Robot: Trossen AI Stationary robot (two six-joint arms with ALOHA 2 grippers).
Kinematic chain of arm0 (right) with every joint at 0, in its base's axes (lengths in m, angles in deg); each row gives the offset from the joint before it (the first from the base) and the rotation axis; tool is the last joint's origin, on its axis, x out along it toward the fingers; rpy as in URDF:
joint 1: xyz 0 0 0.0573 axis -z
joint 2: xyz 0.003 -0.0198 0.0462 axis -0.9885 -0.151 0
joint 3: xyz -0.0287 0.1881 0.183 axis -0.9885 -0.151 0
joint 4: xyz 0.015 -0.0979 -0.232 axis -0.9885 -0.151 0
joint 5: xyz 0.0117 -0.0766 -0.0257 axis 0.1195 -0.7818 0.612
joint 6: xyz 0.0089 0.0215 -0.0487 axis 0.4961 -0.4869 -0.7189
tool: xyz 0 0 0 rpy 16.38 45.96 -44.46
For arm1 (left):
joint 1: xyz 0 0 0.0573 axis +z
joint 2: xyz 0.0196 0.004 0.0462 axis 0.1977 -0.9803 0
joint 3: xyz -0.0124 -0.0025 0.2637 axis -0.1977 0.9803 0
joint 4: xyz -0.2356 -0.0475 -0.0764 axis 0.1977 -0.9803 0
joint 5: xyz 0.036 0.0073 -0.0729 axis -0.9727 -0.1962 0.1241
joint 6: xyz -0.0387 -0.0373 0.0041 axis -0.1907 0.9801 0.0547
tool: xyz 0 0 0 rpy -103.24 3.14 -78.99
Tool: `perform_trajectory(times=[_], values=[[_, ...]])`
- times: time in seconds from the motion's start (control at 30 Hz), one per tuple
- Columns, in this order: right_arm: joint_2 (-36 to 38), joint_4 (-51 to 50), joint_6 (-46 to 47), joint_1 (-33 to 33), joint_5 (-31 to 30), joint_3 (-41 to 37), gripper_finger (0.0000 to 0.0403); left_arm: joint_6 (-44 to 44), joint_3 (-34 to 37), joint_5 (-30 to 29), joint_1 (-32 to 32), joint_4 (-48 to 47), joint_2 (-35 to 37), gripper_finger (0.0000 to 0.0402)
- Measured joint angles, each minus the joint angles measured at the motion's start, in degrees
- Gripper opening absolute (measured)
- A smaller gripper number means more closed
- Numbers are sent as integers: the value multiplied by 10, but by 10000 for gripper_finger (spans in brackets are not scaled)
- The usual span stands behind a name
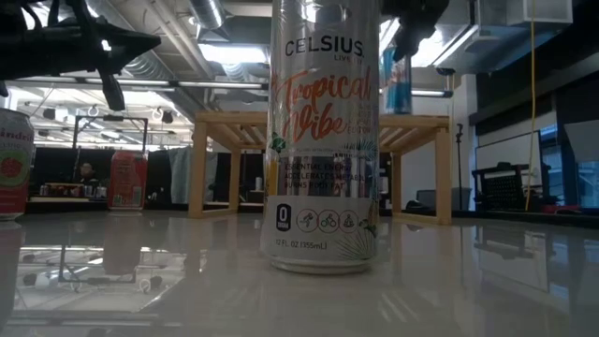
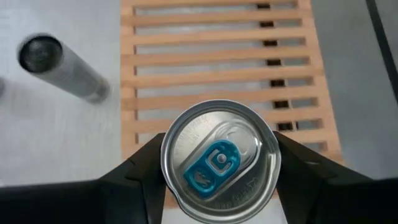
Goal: Place canned beverage on shelf
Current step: Put the left blue soda can on the shelf
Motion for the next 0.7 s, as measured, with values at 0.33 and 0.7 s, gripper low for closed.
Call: perform_trajectory(times=[0.33, 0.7], values=[[-5, 2, -8, 15, 10, 0, 212, 0, 0, -13, 0, 0, 0, 0], [-1, 12, -6, 15, 11, -35, 243, 0, 0, -19, 0, 0, 0, 0]])
